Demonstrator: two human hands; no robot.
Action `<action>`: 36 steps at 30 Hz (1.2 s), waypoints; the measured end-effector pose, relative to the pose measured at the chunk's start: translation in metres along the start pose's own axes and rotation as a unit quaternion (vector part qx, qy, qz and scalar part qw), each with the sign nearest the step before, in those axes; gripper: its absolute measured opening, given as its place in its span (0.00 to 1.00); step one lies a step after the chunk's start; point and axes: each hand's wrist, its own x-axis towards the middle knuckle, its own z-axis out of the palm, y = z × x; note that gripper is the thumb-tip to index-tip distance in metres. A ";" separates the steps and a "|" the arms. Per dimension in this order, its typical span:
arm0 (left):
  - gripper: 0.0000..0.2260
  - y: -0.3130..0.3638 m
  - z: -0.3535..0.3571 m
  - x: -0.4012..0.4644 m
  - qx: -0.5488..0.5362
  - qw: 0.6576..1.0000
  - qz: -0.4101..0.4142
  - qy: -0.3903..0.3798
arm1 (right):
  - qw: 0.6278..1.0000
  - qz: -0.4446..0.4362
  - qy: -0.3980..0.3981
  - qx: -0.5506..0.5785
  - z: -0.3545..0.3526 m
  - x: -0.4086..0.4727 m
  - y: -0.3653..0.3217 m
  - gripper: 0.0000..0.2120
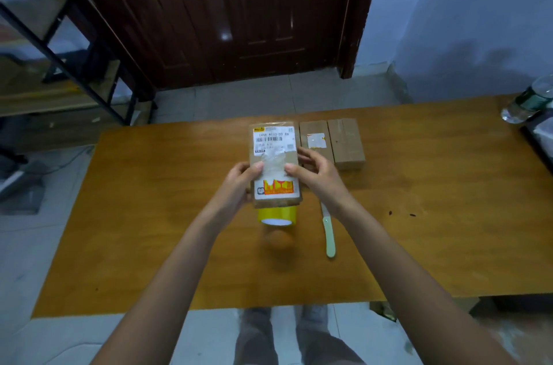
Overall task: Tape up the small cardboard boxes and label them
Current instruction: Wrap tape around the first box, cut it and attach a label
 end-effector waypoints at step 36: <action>0.12 0.062 -0.340 -0.181 0.011 0.974 0.129 0.188 | 0.998 -0.001 -0.057 0.036 0.374 -0.033 -0.070 0.18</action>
